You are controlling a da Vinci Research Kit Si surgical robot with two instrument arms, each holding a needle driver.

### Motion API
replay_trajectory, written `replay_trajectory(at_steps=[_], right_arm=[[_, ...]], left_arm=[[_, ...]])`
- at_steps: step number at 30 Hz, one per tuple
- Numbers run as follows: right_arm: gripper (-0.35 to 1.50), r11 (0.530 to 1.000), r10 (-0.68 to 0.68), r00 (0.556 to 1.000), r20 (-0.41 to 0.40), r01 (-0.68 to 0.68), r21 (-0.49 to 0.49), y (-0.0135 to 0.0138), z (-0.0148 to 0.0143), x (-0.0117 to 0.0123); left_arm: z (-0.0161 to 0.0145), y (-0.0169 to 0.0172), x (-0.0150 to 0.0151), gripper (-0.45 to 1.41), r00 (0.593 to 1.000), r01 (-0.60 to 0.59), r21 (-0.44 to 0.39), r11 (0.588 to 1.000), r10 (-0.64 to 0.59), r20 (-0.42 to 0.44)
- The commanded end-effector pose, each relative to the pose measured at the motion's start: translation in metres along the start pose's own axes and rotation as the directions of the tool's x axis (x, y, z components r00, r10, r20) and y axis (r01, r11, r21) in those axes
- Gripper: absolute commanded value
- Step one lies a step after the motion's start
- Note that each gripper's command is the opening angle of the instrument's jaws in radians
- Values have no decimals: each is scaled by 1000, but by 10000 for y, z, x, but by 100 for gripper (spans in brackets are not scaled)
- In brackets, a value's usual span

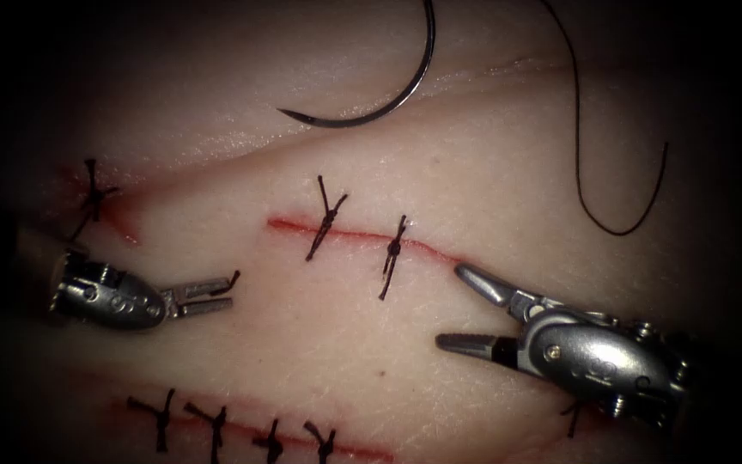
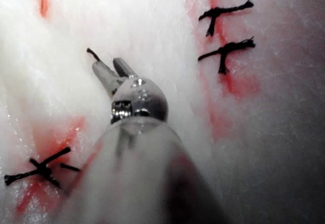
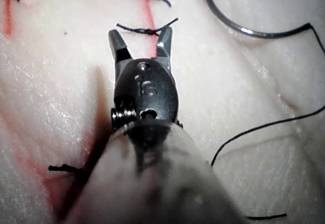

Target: Wound Closure

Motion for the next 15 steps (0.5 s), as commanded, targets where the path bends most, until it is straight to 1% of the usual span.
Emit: replay_trajectory(at_steps=[1, 2, 3, 5, 10, 12, 13, 14, 15], right_arm=[[120, 1000, 0, 1000, -3, 0, 1, -5, 9, -2], [120, 1000, 0, 1000, -3, 0, 1, -5, 9, -2], [120, 1000, -1, 1000, -4, 1, 2, -6, 8, -2], [120, 1000, -2, 1000, -2, 2, 1, -7, 7, -2], [118, 1000, 3, 1000, 7, -3, -1, -6, -2, -4], [115, 1000, 15, 1000, 9, -15, 0, -5, -5, -5], [115, 1000, 23, 1000, 12, -22, -3, -3, -8, -6], [115, 1000, 23, 1000, 12, -22, -3, -3, -8, -6], [115, 999, 49, 999, 18, -49, -3, 0, -10, -5]], left_arm=[[2, 9, -12, 79, 1000, 16, 2, 1000, -16, 27], [2, 9, -12, 79, 1000, 16, 2, 1000, -16, 27], [-4, 8, -14, 86, 998, 29, -2, 1000, -29, 55], [-8, 8, -15, 86, 997, 42, -1, 999, -42, 60], [-35, 12, -6, 84, 996, 61, -2, 998, -60, 72], [-47, 14, 0, 84, 994, 71, 0, 997, -71, 79], [-56, 14, 9, 76, 993, 78, 8, 997, -79, 90], [-56, 14, 9, 76, 993, 78, 8, 997, -79, 90], [-65, 14, 24, 62, 993, 62, 9, 998, -62, 102]])
